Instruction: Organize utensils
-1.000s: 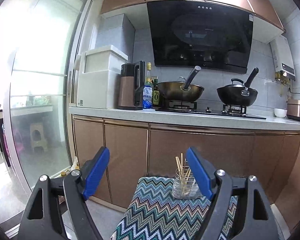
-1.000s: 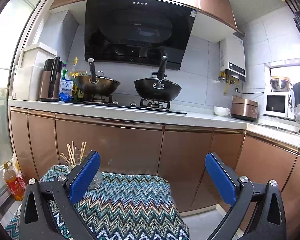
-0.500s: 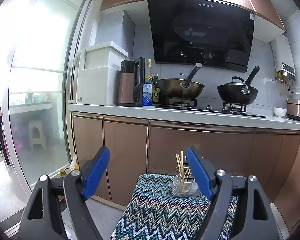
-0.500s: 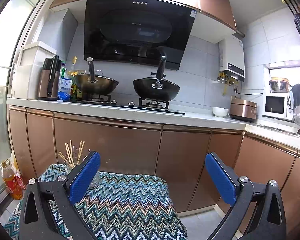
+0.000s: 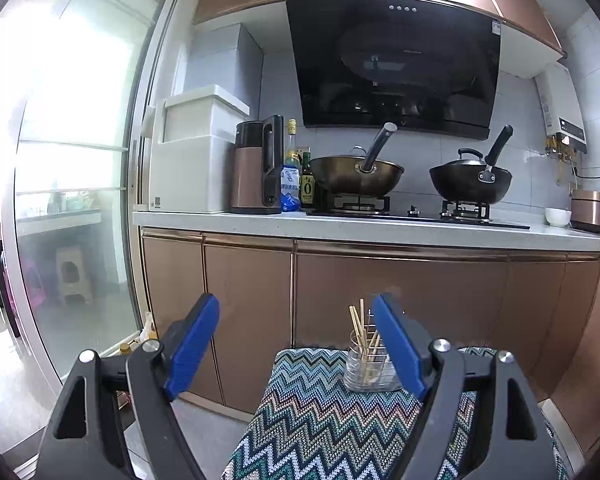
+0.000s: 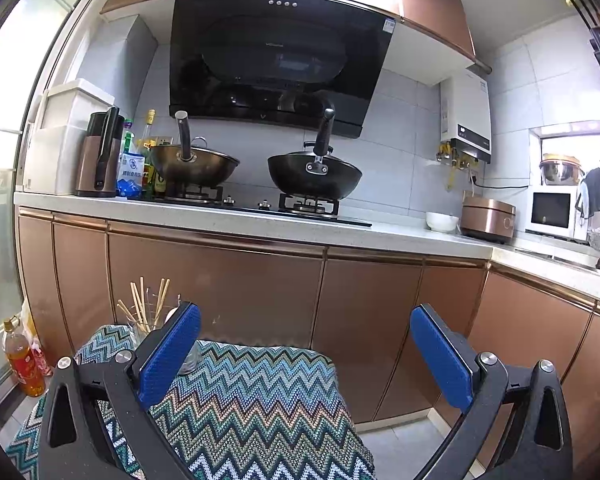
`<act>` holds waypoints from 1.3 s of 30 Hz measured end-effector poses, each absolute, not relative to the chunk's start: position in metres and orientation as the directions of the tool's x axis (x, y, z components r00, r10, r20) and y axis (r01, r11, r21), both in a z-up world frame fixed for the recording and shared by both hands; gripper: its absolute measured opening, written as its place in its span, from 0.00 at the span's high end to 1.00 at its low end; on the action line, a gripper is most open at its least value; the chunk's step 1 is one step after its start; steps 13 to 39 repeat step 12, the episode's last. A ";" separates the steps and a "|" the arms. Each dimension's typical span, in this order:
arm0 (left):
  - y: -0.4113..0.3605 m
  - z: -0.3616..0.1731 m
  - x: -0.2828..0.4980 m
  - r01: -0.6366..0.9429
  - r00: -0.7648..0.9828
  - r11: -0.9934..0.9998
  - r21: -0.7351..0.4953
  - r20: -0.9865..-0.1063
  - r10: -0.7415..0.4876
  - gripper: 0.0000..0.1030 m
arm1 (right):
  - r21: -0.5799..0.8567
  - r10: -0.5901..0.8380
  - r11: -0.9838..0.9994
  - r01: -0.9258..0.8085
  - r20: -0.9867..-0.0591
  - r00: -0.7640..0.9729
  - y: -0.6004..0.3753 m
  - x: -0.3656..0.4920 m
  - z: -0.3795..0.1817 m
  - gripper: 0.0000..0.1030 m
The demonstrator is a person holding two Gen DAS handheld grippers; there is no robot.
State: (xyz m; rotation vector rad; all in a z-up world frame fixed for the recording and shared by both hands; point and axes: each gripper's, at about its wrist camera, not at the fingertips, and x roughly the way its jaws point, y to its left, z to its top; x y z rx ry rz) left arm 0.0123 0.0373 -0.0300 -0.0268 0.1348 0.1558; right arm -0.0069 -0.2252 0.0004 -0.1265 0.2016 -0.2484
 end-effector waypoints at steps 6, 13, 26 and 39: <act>0.037 -0.031 0.012 -0.160 0.978 0.987 -0.014 -0.136 0.157 0.24 | -0.150 -0.253 0.962 0.228 -0.180 0.950 -0.224 -0.007 0.000 0.00; 0.036 -0.031 0.012 -0.167 0.978 0.986 -0.006 -0.130 0.165 0.24 | -0.150 -0.254 0.962 0.229 -0.178 0.951 -0.223 -0.008 0.000 0.00; 0.036 -0.031 0.012 -0.167 0.978 0.986 -0.006 -0.130 0.165 0.24 | -0.150 -0.254 0.962 0.229 -0.178 0.951 -0.223 -0.008 0.000 0.00; 0.036 -0.031 0.012 -0.167 0.978 0.986 -0.006 -0.130 0.165 0.24 | -0.150 -0.254 0.962 0.229 -0.178 0.951 -0.223 -0.008 0.000 0.00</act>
